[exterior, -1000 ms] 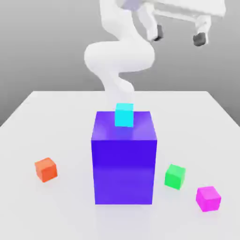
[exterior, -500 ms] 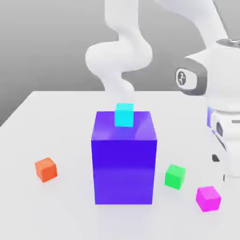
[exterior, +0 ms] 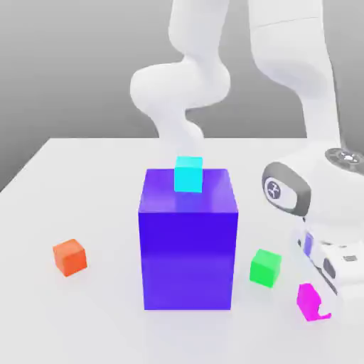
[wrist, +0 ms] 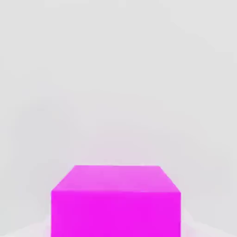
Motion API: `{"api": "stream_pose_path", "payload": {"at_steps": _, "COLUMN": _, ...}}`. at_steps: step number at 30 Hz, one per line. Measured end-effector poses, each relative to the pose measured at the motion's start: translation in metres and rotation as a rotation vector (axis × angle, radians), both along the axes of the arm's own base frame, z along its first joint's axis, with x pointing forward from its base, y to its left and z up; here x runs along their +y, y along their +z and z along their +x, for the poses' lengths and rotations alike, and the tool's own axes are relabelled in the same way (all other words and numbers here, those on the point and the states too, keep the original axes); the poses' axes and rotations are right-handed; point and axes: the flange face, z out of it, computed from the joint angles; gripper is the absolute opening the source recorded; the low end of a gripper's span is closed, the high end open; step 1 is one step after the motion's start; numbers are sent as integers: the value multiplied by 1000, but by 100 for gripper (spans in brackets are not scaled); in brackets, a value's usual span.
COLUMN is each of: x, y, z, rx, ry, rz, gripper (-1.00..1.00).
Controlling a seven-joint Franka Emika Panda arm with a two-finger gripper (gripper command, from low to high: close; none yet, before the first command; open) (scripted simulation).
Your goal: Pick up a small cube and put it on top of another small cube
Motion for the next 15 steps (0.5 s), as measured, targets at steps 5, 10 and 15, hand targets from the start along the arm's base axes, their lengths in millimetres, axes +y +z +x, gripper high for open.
{"api": "stream_pose_path", "payload": {"at_steps": 5, "x": -4, "y": 54, "z": -3, "rx": -2, "ry": 20, "rz": -3, "gripper": -100}}
{"api": "stream_pose_path", "payload": {"at_steps": 10, "x": -35, "y": 85, "z": -31, "rx": -17, "ry": 202, "rz": -25, "gripper": -100}}
{"api": "stream_pose_path", "payload": {"at_steps": 15, "x": -63, "y": 102, "z": -70, "rx": -9, "ry": 404, "rz": -18, "gripper": -100}}
